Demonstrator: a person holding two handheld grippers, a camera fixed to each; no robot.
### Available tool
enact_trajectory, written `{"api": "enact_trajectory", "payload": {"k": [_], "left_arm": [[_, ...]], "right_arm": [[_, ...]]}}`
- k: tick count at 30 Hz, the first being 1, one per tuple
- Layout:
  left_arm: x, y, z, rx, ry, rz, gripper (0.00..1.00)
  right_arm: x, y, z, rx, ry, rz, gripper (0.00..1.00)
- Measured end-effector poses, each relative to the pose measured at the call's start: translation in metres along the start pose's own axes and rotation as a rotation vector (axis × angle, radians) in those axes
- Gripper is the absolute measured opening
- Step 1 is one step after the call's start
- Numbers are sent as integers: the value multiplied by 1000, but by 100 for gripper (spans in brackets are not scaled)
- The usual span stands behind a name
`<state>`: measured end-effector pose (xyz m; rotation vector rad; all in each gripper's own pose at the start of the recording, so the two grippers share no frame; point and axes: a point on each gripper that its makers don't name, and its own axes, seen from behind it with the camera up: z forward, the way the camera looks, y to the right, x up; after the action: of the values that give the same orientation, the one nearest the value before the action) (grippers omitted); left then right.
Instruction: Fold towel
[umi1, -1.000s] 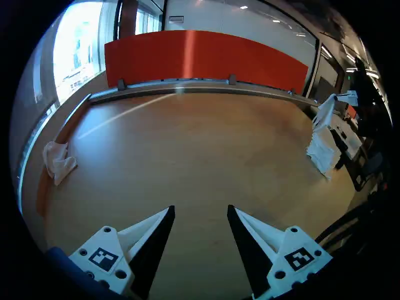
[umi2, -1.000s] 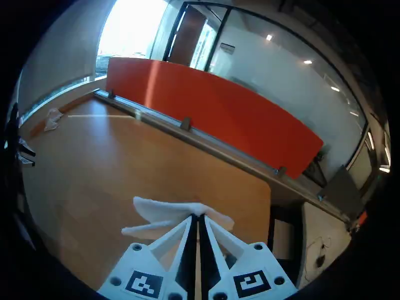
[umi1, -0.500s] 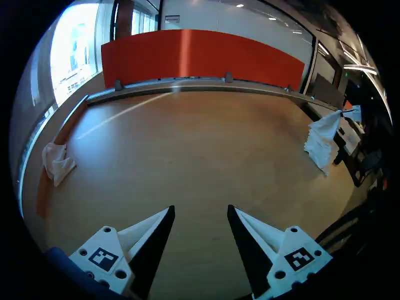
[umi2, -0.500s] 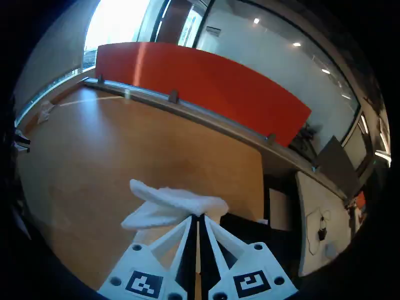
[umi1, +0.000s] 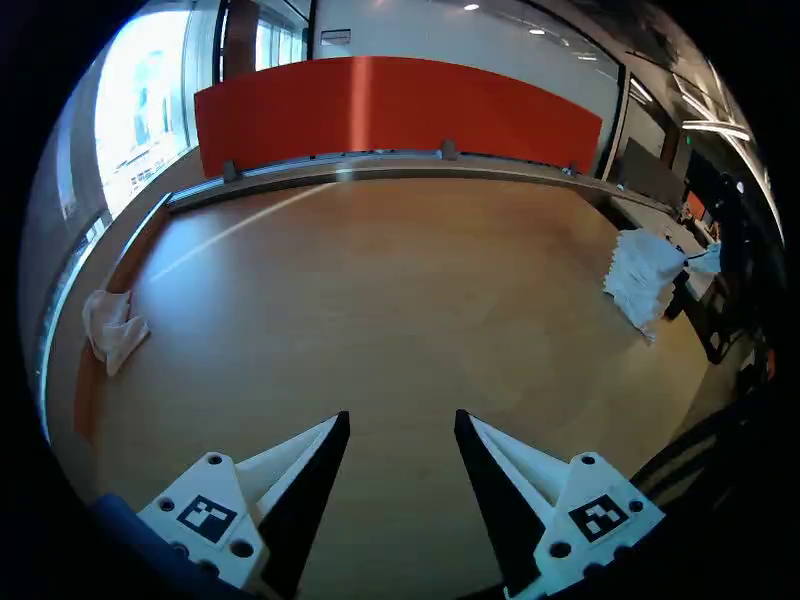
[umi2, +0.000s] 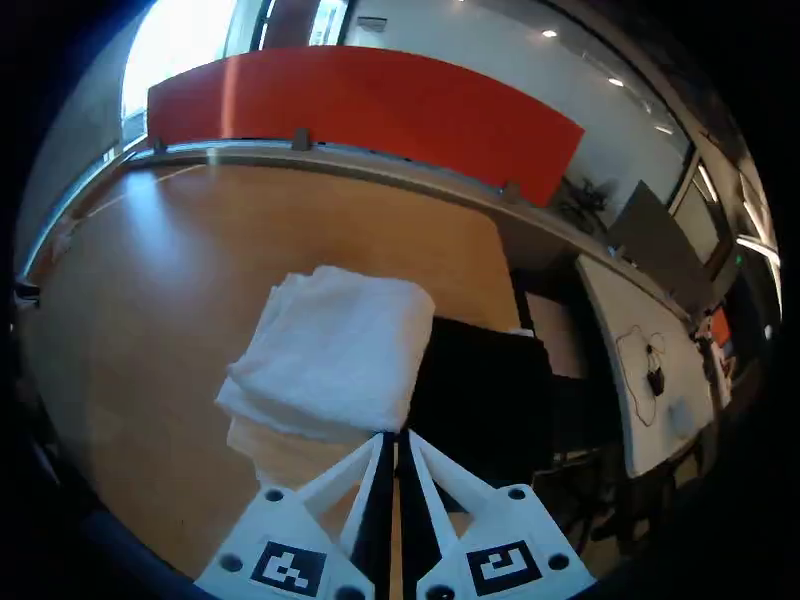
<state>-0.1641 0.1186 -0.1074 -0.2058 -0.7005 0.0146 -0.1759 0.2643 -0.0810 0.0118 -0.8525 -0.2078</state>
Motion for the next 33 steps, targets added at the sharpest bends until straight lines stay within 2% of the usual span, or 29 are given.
{"api": "enact_trajectory", "payload": {"k": [15, 24, 30, 32, 33], "left_arm": [[-6, -4, -7, 19, -4, 0, 77], [-9, -9, -9, 29, -4, -12, 77], [-8, -13, -9, 34, -1, -19, 77], [-8, -15, -9, 36, 1, -19, 77], [-7, -16, -9, 36, 2, -19, 77]], "right_arm": [[-39, 8, 36, -36, -97, 63, 2], [-46, 8, 39, -49, -113, 80, 4], [-44, 10, 35, -62, -102, 78, 13], [-44, 11, 33, -68, -96, 77, 19], [-43, 12, 31, -72, -92, 77, 25]]}}
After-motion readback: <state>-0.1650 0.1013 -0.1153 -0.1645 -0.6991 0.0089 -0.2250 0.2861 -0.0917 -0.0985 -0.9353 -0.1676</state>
